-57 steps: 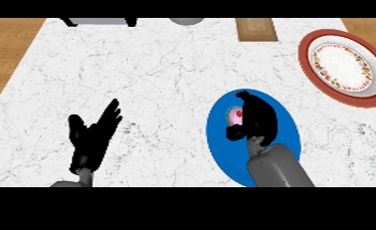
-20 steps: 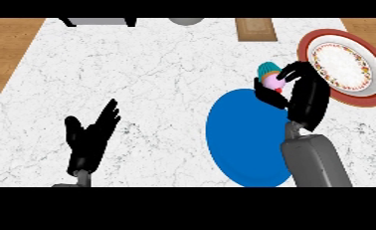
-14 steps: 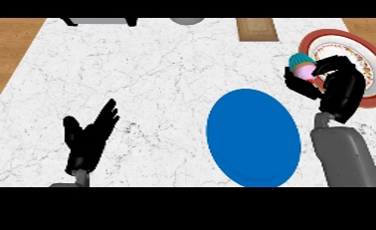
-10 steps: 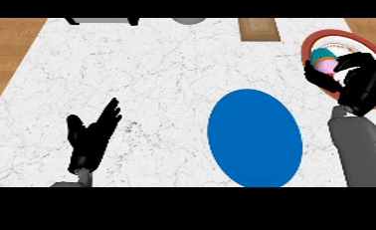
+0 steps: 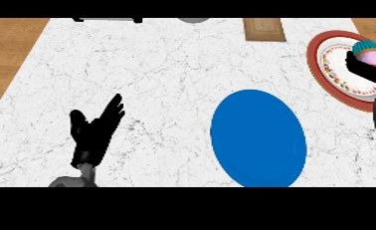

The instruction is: Pick the cupcake from the plate and place it in the plate

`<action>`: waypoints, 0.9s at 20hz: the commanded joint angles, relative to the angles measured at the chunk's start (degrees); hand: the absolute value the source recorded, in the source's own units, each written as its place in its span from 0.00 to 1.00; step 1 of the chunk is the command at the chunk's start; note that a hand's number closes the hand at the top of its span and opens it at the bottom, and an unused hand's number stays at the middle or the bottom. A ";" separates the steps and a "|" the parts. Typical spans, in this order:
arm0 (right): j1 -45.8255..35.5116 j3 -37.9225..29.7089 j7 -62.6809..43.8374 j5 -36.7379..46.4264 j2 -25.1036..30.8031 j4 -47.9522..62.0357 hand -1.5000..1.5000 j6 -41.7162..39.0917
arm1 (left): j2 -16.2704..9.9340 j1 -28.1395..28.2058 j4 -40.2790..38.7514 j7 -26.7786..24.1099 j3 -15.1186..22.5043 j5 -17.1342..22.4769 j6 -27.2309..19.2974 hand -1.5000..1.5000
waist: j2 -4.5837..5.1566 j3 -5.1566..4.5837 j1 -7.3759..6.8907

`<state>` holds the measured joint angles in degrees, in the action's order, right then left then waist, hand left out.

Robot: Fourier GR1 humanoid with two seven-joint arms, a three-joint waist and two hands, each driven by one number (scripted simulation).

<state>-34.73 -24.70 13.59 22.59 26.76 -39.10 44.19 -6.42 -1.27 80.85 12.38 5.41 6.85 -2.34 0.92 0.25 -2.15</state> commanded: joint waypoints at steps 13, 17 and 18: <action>-7.58 -1.15 0.61 1.70 13.70 27.69 0.00 -17.60 | 0.29 -1.61 0.02 0.10 1.22 -0.62 1.25 0.50 | 1.60 0.25 -3.30; -7.33 -4.91 7.48 -2.45 12.89 26.55 0.00 -21.16 | 1.37 -1.47 0.81 0.94 1.45 -0.96 -0.27 0.50 | 1.45 0.49 -2.68; -6.49 -6.66 10.60 -4.37 11.18 25.78 0.00 -20.76 | 0.47 -0.81 0.82 0.23 0.83 -0.32 0.78 0.50 | 1.46 0.58 -2.63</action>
<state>-41.14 -28.50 19.34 21.39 38.47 -13.21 26.84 -5.44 -2.26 81.92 12.96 7.02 6.07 -1.93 2.33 0.66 -5.02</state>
